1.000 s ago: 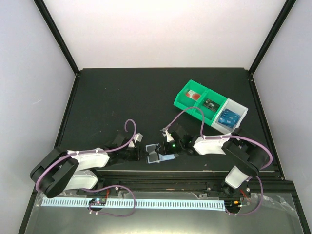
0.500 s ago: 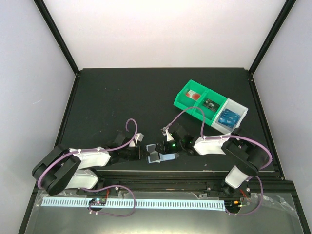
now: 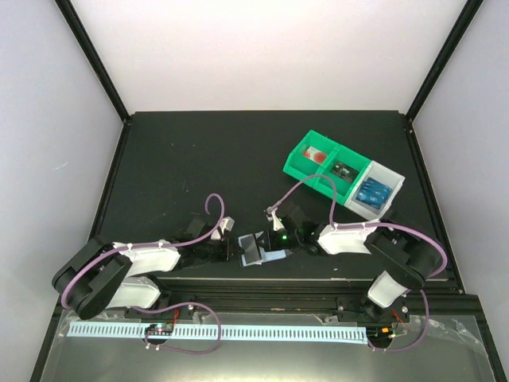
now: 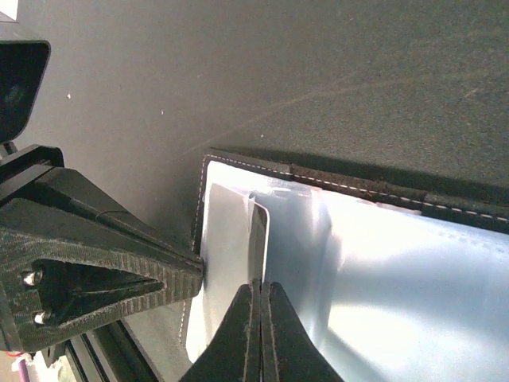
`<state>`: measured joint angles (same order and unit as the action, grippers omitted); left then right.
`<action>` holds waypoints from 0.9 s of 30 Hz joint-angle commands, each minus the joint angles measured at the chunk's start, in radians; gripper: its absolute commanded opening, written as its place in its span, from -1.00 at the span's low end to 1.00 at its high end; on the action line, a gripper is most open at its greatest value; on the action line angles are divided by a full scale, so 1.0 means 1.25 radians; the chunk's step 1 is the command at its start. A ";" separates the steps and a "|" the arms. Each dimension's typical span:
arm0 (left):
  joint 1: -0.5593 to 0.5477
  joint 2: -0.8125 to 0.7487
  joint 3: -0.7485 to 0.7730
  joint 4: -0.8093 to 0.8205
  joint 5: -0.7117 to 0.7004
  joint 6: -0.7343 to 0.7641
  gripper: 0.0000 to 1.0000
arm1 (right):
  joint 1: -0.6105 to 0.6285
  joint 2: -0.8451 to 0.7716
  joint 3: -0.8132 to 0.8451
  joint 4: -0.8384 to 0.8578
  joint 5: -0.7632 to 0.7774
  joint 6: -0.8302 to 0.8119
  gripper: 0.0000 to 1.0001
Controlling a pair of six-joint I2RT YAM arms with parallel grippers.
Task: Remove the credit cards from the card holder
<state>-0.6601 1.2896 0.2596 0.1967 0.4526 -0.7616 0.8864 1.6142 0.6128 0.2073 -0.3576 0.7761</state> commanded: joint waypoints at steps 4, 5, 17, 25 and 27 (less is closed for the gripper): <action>0.002 0.016 0.007 -0.048 -0.054 0.020 -0.97 | 0.005 -0.038 -0.039 -0.003 0.052 -0.016 -0.98; 0.002 0.016 0.011 -0.061 -0.064 0.024 -0.97 | 0.004 -0.038 -0.039 -0.003 0.051 -0.018 -0.98; 0.002 0.000 0.007 -0.073 -0.074 0.031 -0.96 | 0.003 0.006 -0.030 0.041 -0.005 -0.011 -0.77; 0.003 0.011 0.005 -0.069 -0.072 0.029 -0.97 | 0.004 0.033 -0.035 0.070 -0.022 -0.015 -0.84; 0.002 0.009 0.005 -0.069 -0.073 0.026 -0.97 | 0.004 0.032 -0.036 0.073 -0.026 -0.018 -0.97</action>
<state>-0.6605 1.2827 0.2668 0.1741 0.4313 -0.7418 0.8856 1.6394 0.5789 0.2584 -0.3622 0.7654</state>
